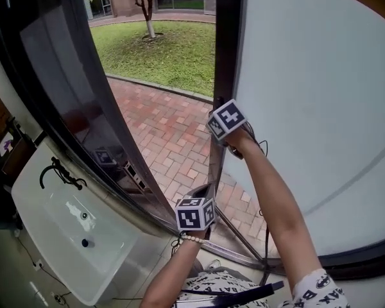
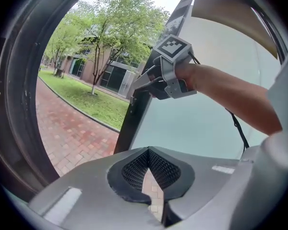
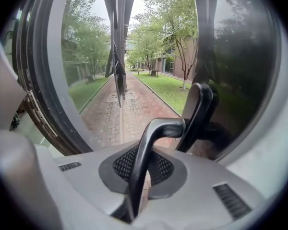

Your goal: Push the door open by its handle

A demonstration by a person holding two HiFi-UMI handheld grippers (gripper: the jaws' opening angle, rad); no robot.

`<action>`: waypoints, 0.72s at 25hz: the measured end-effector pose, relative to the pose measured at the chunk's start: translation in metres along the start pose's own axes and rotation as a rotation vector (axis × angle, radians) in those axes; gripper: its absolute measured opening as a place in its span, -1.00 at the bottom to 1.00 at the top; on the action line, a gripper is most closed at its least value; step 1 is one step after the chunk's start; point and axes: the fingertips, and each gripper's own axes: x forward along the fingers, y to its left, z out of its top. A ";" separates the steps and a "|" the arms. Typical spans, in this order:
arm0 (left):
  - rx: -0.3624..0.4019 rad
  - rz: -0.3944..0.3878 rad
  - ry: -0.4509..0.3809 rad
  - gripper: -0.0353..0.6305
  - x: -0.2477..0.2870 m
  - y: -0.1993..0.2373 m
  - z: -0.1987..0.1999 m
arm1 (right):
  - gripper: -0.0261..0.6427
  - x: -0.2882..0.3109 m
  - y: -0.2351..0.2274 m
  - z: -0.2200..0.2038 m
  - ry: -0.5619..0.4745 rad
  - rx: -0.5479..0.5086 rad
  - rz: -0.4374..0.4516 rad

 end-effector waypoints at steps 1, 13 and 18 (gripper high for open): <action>-0.002 -0.001 0.001 -0.89 0.004 -0.002 -0.002 | -0.85 0.000 -0.010 -0.001 0.001 0.008 -0.010; 0.020 -0.012 0.051 -0.89 0.094 -0.017 0.013 | -0.85 -0.002 -0.146 -0.019 -0.033 0.136 -0.121; 0.035 -0.078 0.077 -0.89 0.135 -0.036 0.019 | -0.85 -0.015 -0.193 -0.034 0.000 0.134 -0.177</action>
